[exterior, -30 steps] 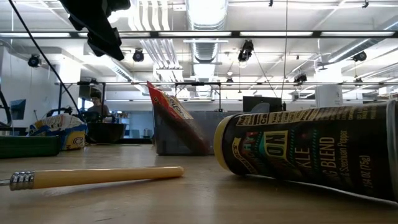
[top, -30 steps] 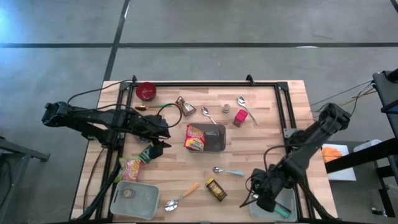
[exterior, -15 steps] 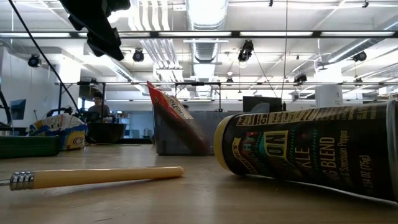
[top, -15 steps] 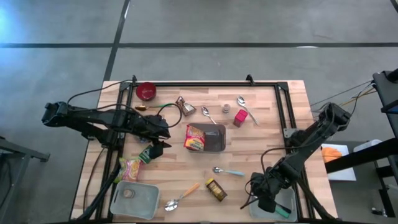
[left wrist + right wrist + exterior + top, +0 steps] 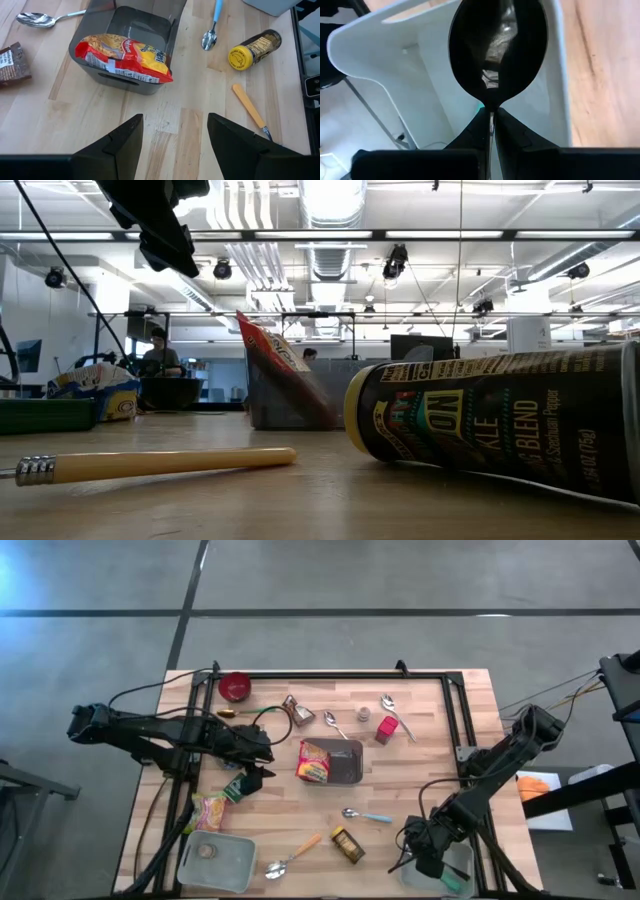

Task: Pick & Place Food Item
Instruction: Put the black spoon into the right grey bin

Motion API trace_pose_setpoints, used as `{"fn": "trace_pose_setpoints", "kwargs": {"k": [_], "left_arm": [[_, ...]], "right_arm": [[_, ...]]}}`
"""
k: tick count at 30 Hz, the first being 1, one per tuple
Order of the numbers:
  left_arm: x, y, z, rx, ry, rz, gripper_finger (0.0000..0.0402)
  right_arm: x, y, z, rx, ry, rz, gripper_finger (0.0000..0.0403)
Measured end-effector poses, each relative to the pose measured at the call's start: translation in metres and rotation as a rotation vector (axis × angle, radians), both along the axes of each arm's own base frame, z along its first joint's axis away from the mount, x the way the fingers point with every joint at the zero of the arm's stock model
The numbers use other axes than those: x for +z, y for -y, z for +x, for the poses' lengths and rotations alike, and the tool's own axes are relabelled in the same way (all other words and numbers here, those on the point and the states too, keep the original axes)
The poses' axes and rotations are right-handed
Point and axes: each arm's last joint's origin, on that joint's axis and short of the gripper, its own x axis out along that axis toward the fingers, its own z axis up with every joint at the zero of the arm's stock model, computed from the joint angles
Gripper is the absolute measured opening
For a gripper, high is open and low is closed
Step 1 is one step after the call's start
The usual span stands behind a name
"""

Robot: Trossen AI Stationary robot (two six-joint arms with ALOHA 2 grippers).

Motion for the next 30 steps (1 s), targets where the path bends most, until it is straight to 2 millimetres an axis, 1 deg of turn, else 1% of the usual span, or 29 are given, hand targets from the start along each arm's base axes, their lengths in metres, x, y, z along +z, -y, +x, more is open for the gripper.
{"fn": "trace_pose_setpoints", "kwargs": {"k": [8,12,22,30], "left_arm": [[0.0,0.0,0.0,0.003,0.0,-0.002,0.0226],[0.0,0.0,0.0,0.002,0.0,-0.001,0.0226],[0.0,0.0,0.0,0.007,0.001,0.005,0.0226],[0.0,0.0,0.0,0.005,0.002,0.007,0.0226]], "right_arm": [[-0.004,0.001,-0.001,-0.013,-0.005,0.003,0.0012],[-0.01,0.003,-0.003,-0.044,-0.027,-0.005,0.0012],[-0.027,0.005,-0.005,-0.158,-0.035,0.048,0.0012],[-0.029,0.005,-0.005,-0.203,-0.051,0.064,0.0012]]}}
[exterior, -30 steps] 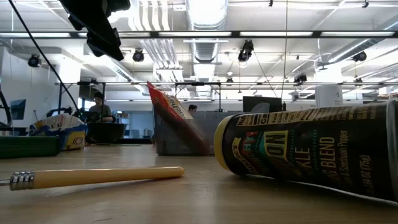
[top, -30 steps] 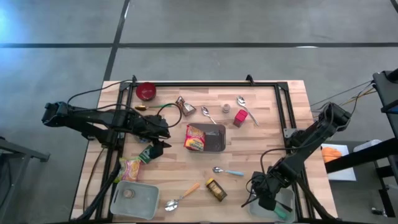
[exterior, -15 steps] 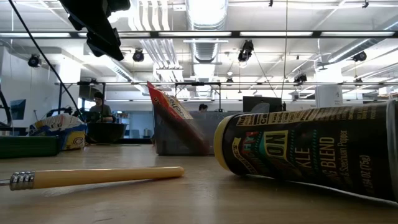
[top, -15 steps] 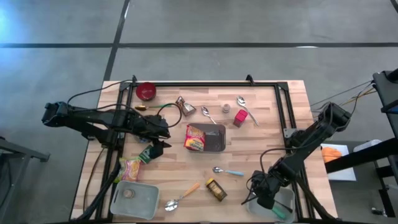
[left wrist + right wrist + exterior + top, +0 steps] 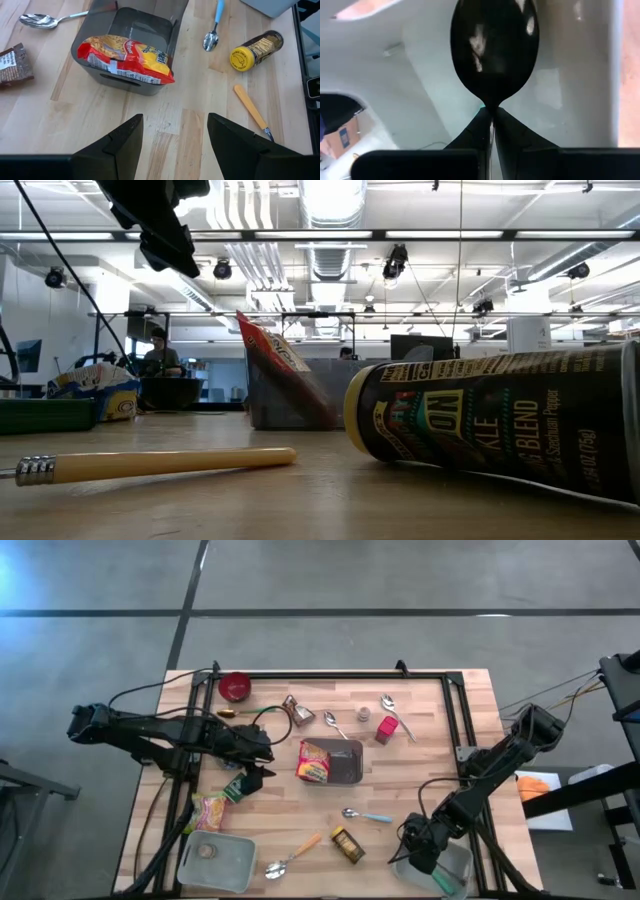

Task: Pick & Place Food Item
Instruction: Put the black spoon into the right grey bin

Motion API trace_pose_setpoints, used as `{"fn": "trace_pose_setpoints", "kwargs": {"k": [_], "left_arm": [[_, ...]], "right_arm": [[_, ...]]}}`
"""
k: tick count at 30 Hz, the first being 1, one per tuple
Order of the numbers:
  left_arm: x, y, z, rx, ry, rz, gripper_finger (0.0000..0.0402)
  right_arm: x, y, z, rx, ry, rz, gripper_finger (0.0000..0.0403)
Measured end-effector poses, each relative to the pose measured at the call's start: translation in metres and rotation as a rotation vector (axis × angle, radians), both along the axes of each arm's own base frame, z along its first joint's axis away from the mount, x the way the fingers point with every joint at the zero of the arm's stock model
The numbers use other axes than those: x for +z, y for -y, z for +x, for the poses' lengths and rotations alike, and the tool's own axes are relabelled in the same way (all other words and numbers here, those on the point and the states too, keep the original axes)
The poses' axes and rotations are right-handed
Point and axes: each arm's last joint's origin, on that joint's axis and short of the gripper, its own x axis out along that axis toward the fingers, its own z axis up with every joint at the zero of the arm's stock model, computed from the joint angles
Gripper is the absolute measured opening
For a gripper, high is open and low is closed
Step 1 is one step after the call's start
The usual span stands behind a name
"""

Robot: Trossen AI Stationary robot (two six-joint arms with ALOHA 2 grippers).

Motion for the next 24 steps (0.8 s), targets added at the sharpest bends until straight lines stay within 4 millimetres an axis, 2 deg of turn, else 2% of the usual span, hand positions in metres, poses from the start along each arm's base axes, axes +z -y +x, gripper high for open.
{"fn": "trace_pose_setpoints", "kwargs": {"k": [12,24], "left_arm": [[0.0,0.0,0.0,0.001,0.0,0.0,0.0226],[0.0,0.0,0.0,0.0,0.004,0.0,0.0226]], "right_arm": [[0.015,-0.007,0.007,-0.042,0.019,0.019,0.0012],[0.038,-0.007,0.011,-0.143,-0.012,-0.077,0.0012]]}}
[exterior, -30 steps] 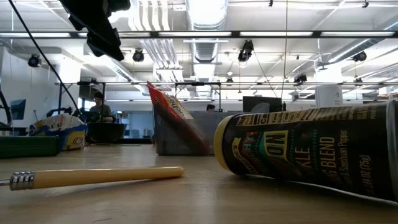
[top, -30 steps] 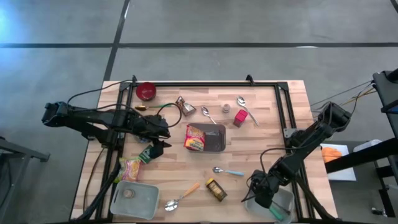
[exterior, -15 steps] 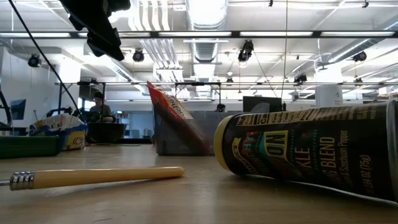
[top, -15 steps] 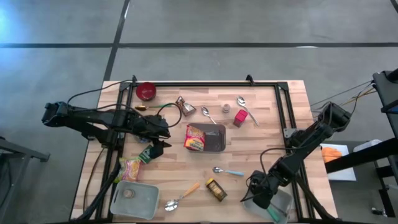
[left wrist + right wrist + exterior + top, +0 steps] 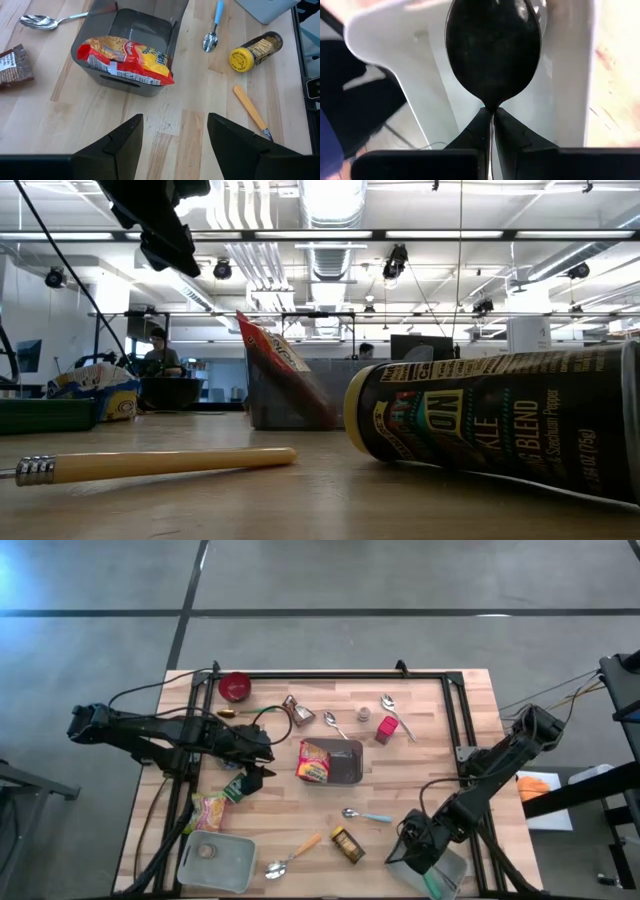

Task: Pick & Place Food Item
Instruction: Put the black spoon into the right grey bin

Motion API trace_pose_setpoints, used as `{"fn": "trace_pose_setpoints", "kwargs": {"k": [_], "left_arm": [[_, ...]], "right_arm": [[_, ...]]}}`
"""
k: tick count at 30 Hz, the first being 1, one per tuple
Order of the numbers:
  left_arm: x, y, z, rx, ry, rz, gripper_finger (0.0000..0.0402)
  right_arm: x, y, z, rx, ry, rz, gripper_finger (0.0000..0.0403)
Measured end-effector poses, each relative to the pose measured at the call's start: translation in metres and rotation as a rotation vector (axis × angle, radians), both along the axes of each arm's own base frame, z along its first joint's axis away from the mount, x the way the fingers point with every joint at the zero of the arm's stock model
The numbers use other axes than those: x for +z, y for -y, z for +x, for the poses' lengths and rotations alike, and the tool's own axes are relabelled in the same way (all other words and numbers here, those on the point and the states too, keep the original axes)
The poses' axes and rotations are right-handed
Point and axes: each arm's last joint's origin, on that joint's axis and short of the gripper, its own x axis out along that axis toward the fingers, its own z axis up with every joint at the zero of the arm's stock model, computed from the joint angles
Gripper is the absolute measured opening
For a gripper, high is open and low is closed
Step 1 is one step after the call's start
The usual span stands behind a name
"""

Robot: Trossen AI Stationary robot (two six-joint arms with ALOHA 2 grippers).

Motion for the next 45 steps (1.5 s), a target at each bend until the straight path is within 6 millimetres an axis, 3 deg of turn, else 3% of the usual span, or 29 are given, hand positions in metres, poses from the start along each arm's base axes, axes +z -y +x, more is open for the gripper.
{"fn": "trace_pose_setpoints", "kwargs": {"k": [13,35,45], "left_arm": [[0.0,0.0,0.0,-0.001,0.002,0.0,0.0226],[0.0,0.0,0.0,-0.003,0.002,0.002,0.0226],[0.0,0.0,0.0,0.002,0.002,-0.001,0.0226]], "right_arm": [[0.007,0.0,0.003,-0.337,-0.056,0.012,0.0012],[-0.011,0.007,-0.004,-0.35,-0.095,-0.036,0.0012],[-0.032,0.009,-0.006,-0.423,-0.084,0.033,0.0012]]}}
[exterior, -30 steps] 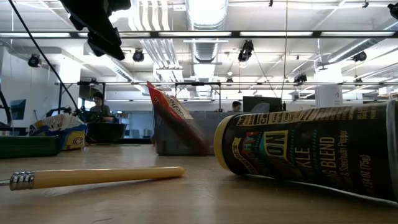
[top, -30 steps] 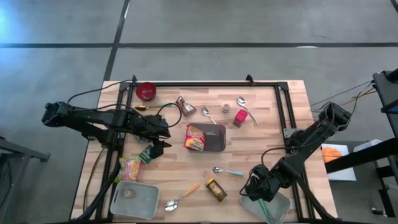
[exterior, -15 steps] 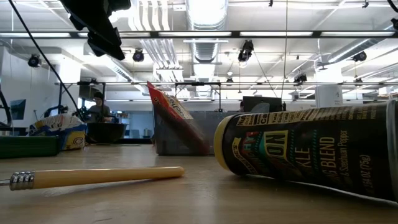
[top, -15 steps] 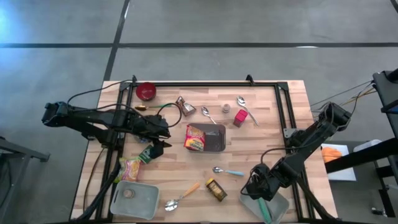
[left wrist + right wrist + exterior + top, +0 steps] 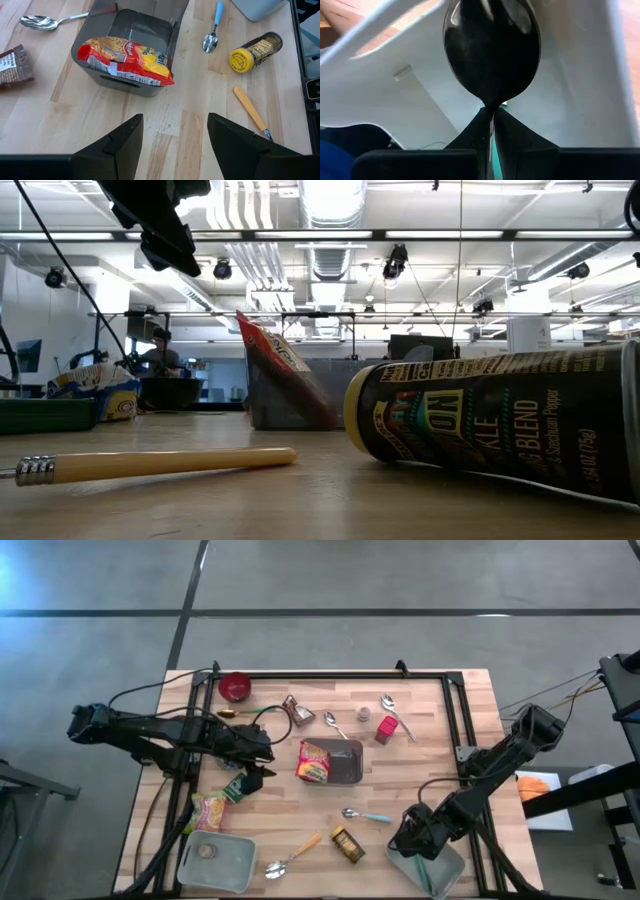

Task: Pick & Place Food Item
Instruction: Put the black spoon into the right grey bin

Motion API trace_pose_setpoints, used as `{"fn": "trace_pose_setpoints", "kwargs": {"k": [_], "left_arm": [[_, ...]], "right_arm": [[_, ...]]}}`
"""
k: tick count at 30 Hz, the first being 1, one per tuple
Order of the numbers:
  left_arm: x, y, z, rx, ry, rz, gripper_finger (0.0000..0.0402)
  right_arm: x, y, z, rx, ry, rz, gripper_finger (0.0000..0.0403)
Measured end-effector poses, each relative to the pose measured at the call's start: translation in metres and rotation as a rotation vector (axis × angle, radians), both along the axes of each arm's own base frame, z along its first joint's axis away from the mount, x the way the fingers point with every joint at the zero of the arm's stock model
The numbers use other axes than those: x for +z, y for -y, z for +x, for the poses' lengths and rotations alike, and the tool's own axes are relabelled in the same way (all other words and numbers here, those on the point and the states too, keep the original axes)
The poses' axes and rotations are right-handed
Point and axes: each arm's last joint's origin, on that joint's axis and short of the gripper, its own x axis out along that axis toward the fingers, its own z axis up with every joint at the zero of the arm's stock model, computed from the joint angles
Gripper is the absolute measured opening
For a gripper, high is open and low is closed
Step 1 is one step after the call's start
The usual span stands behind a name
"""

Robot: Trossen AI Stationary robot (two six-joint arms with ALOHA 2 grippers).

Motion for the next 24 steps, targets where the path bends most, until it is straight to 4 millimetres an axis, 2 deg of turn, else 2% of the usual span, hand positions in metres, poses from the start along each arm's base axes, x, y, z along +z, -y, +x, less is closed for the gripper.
{"fn": "trace_pose_setpoints", "kwargs": {"k": [12,24], "left_arm": [[0.0,0.0,0.0,0.0,-0.001,0.0,0.0226],[0.0,0.0,0.0,0.007,-0.001,-0.006,0.0226]], "right_arm": [[-0.01,0.006,-0.006,-0.004,-0.037,-0.03,0.0012],[-0.009,0.006,-0.006,0.051,-0.02,-0.039,0.0013]]}}
